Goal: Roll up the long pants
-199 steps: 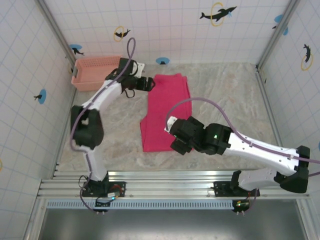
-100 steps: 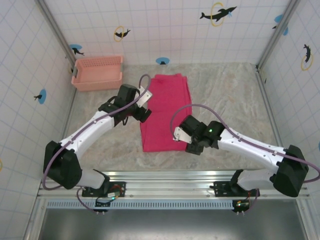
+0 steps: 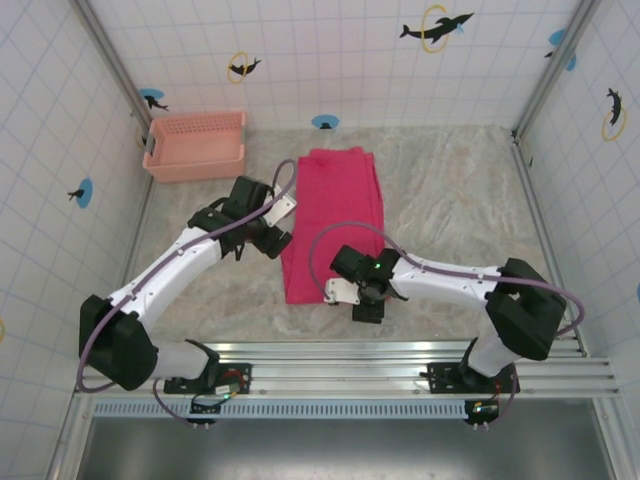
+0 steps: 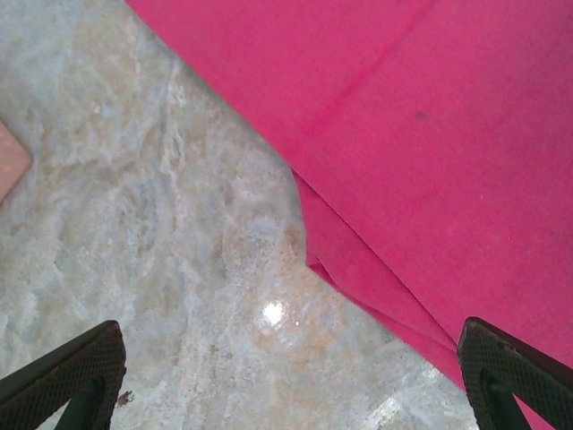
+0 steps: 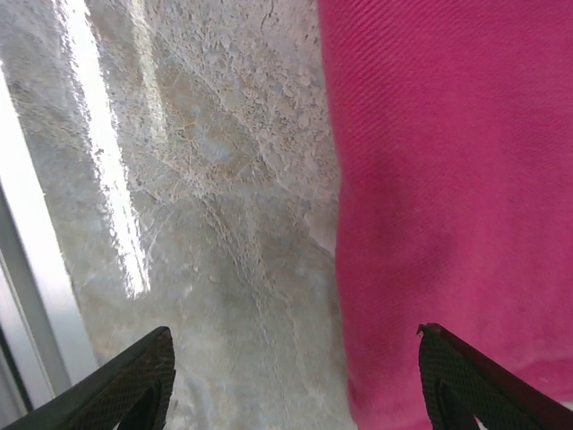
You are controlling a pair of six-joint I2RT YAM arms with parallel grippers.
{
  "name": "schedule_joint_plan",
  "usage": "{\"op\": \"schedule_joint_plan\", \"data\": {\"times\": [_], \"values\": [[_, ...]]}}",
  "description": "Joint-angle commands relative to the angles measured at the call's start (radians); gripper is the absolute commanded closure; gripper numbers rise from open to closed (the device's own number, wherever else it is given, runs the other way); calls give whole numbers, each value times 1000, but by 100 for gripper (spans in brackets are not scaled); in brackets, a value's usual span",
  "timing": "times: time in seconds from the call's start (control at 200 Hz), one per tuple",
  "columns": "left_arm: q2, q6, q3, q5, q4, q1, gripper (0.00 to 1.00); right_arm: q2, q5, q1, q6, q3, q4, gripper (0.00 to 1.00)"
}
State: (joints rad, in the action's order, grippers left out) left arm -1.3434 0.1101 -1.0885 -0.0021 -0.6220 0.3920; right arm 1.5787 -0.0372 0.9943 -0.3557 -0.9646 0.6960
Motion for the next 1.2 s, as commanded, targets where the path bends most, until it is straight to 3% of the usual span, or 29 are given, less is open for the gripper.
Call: {"op": "schedule_joint_plan", "data": {"times": [0.0, 0.165, 0.355, 0.445, 0.671, 0.781, 1.006, 1.196], "values": [[-20, 33, -5, 1, -38, -3, 3, 49, -3, -33, -19, -3, -47, 29], [-51, 35, -9, 24, -30, -3, 2, 114, 7, -87, -48, -30, -79, 38], [-103, 36, -25, 57, -37, -4, 3, 196, 16, -127, -85, -72, -70, 60], [-110, 47, -33, 73, -48, -4, 2, 224, 50, -131, -96, -100, -31, 73], [-104, 73, -54, 37, -78, -4, 2, 250, 210, -149, -102, -194, 136, 91], [-116, 74, -66, 36, -85, -4, 3, 250, 344, -173, -96, -266, 252, 91], [-126, 78, -79, 43, -96, -4, 3, 290, 752, -288, -106, -438, 508, 91], [-106, 76, -71, 78, -105, -1, 3, 435, 869, -352, -78, -539, 596, 90]]}}
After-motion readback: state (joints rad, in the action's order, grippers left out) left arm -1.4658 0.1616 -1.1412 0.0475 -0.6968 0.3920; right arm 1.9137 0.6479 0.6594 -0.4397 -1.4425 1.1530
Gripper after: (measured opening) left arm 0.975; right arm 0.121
